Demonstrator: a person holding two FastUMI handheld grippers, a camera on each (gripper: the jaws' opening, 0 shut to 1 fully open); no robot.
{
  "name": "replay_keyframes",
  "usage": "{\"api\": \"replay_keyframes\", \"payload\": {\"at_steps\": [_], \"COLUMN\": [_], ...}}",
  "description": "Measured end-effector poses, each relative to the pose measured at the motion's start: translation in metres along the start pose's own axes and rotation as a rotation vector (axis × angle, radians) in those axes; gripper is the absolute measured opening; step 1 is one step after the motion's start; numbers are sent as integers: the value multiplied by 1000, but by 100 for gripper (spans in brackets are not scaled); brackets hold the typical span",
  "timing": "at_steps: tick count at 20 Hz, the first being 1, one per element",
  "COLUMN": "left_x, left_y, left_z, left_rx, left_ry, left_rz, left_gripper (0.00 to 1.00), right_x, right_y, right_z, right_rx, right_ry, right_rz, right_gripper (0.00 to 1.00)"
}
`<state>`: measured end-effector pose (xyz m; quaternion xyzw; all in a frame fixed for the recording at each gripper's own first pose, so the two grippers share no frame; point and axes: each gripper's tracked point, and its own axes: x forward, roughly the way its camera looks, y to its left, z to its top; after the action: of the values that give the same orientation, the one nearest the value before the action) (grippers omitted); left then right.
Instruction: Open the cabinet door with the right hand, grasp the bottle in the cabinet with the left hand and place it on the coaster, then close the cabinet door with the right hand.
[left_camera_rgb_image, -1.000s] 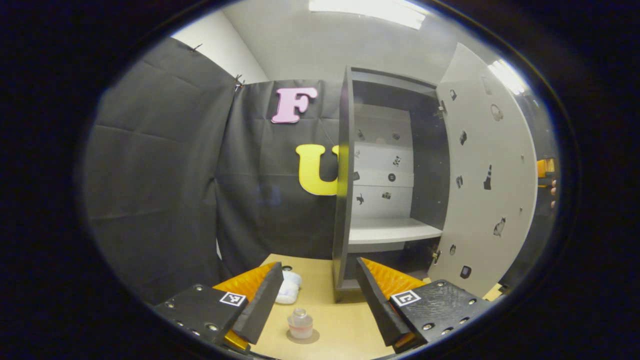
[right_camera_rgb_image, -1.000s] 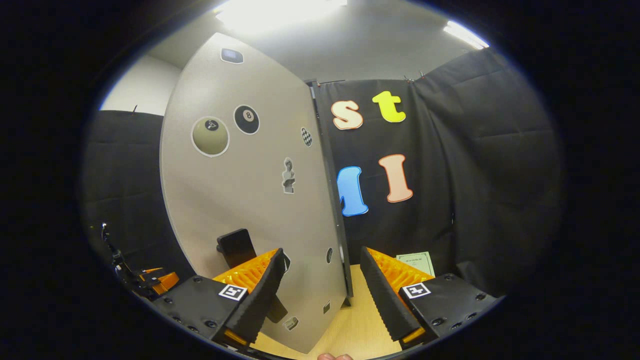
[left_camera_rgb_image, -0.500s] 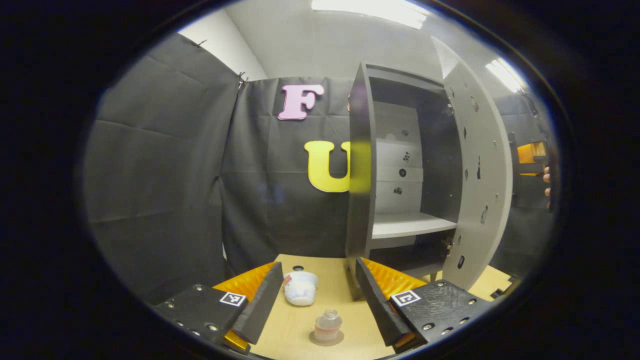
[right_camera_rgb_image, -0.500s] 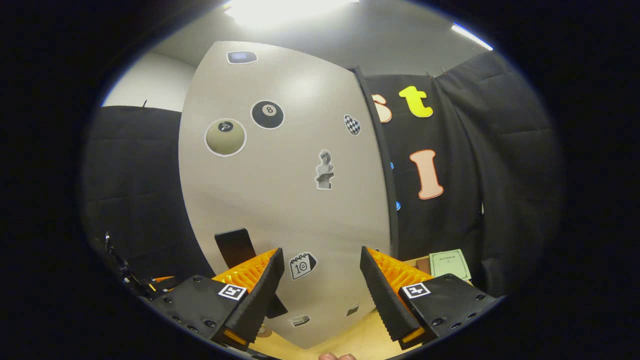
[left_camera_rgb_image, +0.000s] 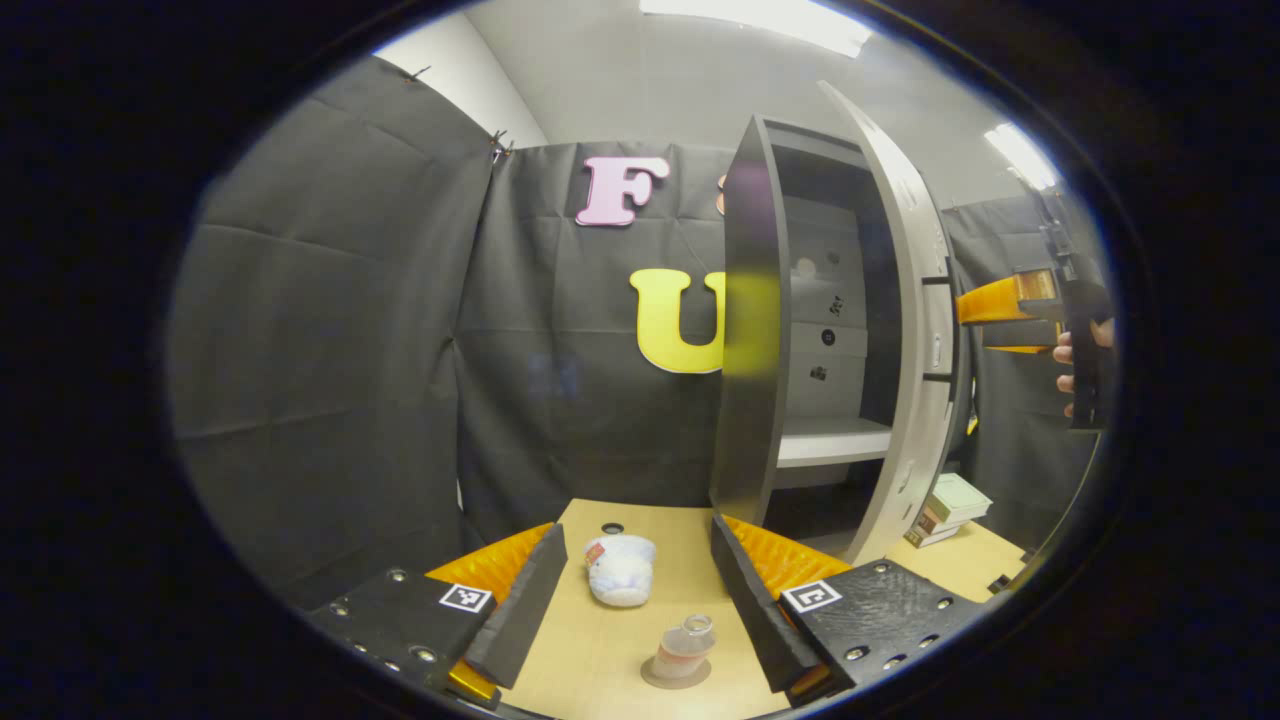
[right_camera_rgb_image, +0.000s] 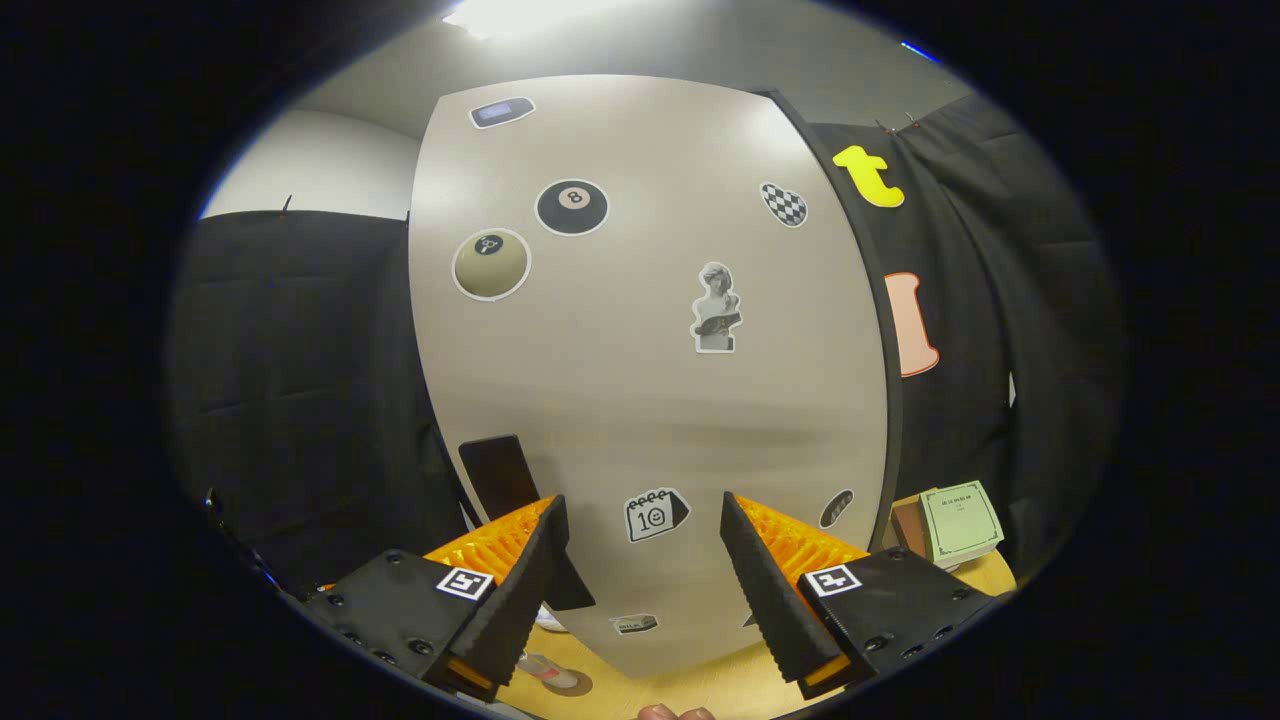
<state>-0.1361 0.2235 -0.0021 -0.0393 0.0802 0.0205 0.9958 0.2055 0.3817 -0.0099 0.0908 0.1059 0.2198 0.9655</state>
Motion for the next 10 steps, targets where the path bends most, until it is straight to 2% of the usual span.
{"api": "replay_keyframes", "payload": {"at_steps": [3,6,10], "left_x": [-1,-2,-14], "left_y": [-22,-53,-100], "left_z": [8,25,52], "left_rx": [2,2,1], "left_ry": [-2,-21,-55], "left_rz": [-16,-34,-42], "left_gripper": [88,88,87], "right_x": [-7,-24,-68], "right_y": [-16,-54,-107], "right_z": [2,12,19], "right_rx": [-12,-20,-42], "right_ry": [9,-9,-24], "right_rz": [0,-24,-67], "right_gripper": [97,97,97]}}
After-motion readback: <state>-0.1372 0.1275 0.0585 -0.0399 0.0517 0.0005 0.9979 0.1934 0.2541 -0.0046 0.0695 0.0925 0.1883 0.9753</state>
